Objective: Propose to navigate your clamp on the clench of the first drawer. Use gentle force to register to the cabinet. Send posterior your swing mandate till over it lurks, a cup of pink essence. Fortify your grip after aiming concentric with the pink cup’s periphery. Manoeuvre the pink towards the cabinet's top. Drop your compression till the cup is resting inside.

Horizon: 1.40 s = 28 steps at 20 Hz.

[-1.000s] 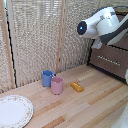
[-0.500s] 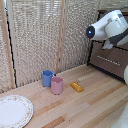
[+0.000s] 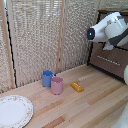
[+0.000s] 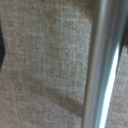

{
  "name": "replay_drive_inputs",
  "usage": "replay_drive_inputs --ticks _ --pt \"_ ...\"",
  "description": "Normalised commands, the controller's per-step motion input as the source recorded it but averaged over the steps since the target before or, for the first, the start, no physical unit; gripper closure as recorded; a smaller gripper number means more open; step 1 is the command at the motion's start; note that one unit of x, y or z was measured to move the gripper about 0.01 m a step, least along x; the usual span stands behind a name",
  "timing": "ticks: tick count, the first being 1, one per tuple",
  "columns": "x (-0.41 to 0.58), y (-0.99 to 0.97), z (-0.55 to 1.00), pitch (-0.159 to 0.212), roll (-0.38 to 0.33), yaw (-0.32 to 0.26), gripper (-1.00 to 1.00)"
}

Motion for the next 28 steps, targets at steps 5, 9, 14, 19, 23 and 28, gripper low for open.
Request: replay_drive_inputs --ticks 5,9,14,19,23,28 --pt "0.017 0.2 0.19 0.028 -0.01 -0.008 1.0" --pt "0.001 0.41 0.34 0.077 0.054 -0.056 1.0" --pt "0.04 0.68 0.29 0.087 0.112 -0.041 1.0" --pt "0.0 0.79 0.03 0.134 0.041 0.006 1.0" --pt "0.143 0.9 -0.23 0.076 -0.034 0.042 1.0" --pt "0.513 0.55 -0.04 0.011 -0.009 -0.107 1.0"
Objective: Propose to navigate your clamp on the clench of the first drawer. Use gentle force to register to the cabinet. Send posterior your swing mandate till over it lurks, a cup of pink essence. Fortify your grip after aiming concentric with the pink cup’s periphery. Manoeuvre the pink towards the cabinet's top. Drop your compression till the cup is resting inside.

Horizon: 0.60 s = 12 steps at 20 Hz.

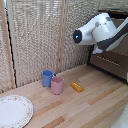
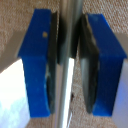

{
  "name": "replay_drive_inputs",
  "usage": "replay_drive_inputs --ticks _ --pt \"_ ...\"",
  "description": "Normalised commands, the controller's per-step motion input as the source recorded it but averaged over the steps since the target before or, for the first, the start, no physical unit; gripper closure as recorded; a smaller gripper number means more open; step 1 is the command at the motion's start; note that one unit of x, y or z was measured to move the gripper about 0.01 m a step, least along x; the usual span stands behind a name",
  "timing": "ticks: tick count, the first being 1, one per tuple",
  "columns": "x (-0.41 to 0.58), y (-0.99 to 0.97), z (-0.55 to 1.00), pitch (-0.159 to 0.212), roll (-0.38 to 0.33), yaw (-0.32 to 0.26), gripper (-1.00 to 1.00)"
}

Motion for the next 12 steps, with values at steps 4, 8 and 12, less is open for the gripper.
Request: replay_drive_inputs --ticks 4,8,12 --pt "0.008 0.01 0.0 0.0 -0.001 0.009 -1.0" --pt "0.036 0.04 0.16 0.054 0.126 0.05 -1.0" --pt "0.091 0.3 0.52 0.019 0.218 0.073 -1.0"
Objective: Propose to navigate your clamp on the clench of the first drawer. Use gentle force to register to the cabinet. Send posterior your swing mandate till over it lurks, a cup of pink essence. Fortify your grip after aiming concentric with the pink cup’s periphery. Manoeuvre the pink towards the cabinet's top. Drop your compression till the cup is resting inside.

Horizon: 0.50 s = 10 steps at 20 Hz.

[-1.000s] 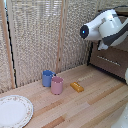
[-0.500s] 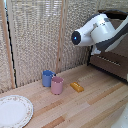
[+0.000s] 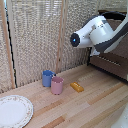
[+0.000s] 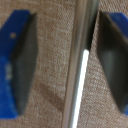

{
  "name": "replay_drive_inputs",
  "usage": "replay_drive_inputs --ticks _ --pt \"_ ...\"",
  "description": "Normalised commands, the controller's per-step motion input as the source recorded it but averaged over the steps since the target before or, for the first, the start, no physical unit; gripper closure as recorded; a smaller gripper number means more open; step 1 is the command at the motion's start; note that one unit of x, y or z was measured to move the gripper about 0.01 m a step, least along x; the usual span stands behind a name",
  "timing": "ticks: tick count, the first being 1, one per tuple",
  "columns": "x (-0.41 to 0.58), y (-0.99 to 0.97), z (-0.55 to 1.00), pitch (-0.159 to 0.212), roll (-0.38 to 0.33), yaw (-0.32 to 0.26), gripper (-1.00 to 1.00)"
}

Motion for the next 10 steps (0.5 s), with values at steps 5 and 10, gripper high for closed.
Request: replay_drive_inputs --ticks 5,10 --pt "0.185 0.53 0.47 -0.008 0.215 0.03 -1.0" --pt "0.273 0.62 0.31 -0.057 0.249 -0.012 -1.0"
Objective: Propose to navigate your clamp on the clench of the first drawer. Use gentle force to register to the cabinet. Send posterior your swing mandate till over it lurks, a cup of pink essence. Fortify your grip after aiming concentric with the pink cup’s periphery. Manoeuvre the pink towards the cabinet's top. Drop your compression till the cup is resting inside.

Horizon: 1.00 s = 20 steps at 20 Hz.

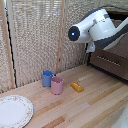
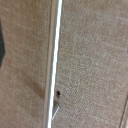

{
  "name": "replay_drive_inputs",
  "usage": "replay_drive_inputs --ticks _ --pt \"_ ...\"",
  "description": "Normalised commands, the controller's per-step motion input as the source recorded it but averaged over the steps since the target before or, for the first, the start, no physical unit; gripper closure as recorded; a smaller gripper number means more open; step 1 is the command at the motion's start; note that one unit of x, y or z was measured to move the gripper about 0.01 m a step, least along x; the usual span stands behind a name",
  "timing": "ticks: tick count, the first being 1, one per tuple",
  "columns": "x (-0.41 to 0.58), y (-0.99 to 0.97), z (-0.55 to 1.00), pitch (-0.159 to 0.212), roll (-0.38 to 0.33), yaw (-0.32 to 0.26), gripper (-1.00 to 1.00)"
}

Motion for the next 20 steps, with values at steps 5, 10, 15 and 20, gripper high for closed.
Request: replay_drive_inputs --ticks 5,10,15,20 --pt "0.234 0.55 0.15 -0.086 0.287 -0.086 -1.0" --pt "0.159 0.45 0.0 -0.067 0.358 -0.11 -1.0" --pt "0.085 0.28 0.02 -0.007 0.353 -0.188 -1.0" --pt "0.057 0.17 0.04 0.017 0.343 -0.233 -1.0"
